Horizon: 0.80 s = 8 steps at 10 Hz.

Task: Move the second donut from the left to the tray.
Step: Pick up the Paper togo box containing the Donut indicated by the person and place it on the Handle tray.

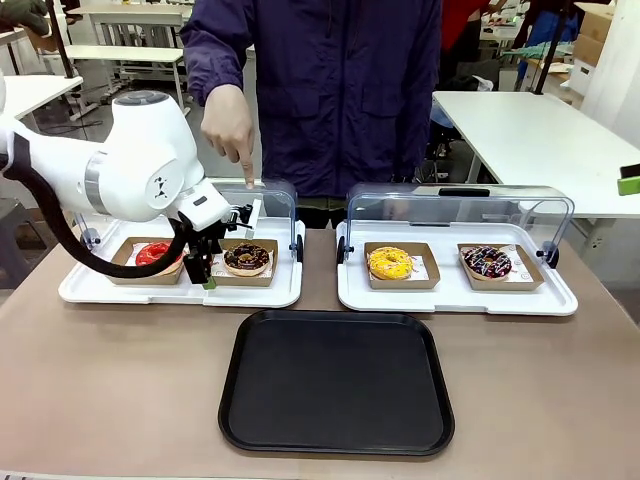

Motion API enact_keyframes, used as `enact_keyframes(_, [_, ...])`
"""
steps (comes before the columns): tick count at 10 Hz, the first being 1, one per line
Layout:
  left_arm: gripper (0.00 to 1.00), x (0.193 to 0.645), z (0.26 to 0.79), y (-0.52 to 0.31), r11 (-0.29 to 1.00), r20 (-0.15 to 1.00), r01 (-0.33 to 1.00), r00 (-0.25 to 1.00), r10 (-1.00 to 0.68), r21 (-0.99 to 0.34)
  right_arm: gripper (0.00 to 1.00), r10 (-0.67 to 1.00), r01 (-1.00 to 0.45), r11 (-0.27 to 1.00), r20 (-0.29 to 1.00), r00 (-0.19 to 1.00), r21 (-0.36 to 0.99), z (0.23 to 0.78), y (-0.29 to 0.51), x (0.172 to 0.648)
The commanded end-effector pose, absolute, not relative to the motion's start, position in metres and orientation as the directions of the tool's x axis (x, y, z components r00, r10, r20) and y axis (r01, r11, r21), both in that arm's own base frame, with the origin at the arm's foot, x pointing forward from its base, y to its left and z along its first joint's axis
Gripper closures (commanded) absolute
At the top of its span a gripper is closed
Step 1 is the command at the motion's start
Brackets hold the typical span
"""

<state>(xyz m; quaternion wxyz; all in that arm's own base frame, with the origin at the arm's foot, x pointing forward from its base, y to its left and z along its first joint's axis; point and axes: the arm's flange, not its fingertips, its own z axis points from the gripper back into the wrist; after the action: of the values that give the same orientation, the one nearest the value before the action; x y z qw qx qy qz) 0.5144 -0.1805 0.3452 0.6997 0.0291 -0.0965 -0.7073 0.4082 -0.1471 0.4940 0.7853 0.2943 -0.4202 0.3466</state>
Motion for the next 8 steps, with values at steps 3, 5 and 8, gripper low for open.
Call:
enact_keyframes(3, [0.0,0.53,0.332,-0.18,0.007,0.063,0.988,-0.003,-0.998,0.156,0.0,0.294,-0.795,0.583,0.869,0.399,0.168,0.496,-0.146,0.409])
enact_keyframes(5, [0.0,0.533,0.328,-0.18,0.001,0.066,0.99,-0.009,-0.998,0.14,0.0,0.294,-0.795,0.583,0.869,0.399,0.168,0.496,-0.146,0.409])
enact_keyframes(8, [0.0,0.54,0.321,-0.182,-0.004,0.047,0.994,-0.01,-0.999,0.112,0.0,0.294,-0.795,0.583,0.869,0.399,0.168,0.496,-0.146,0.409])
